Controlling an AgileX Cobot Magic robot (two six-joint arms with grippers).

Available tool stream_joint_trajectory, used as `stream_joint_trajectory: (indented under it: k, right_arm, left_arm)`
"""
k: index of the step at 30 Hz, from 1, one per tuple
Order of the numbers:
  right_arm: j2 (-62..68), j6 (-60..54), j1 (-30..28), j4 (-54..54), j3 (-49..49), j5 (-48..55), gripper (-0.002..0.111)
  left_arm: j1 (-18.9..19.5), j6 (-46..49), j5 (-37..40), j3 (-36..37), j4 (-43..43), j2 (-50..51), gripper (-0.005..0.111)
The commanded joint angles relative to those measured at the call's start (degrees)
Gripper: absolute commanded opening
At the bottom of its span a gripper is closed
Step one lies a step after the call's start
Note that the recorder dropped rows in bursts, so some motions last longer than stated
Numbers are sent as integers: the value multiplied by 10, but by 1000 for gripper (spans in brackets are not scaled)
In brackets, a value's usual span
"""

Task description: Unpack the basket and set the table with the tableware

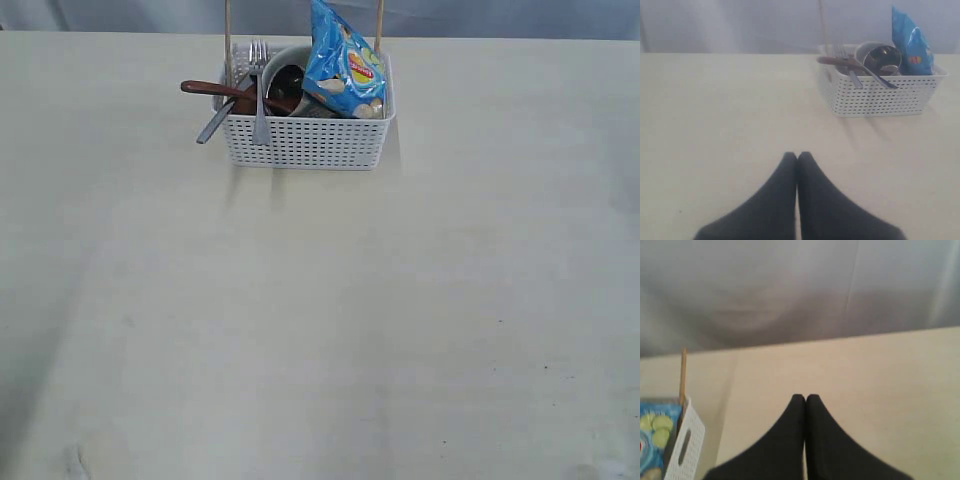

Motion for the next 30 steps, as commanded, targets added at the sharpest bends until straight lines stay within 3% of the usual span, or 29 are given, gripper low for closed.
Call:
stream_joint_trajectory:
  k: [1,6,8,10,14,15,21,30]
  right_arm:
    - [79,-87,39,52,-120,161,-1]
    - [179,-284,52,279,-241,245,0]
    - [216,-339,52,349,-274,248,6]
    - [255,-360,53,388,-301,242,20]
    - [322,-364,56,402,-351,220,66]
    - [333,-367,57,402,-357,211,70]
    - [400,-388,66,405,-376,116,57]
    - [506,-458,66,506,-454,123,60]
  left_arm:
    - [1,-5,-5,2,-1,-3,0]
    - [1,-5,-5,2,-1,-3,0]
    - [1,-5,-5,2,-1,-3,0]
    - [1,-5,-5,2,-1,-3,0]
    - [1,-5,-5,2,-1,-3,0]
    - [1,-5,-5,2,-1,-3,0]
    - [1,-5,-5,2,-1,-3,0]
    - [1,-5,-5,2,-1,-3,0]
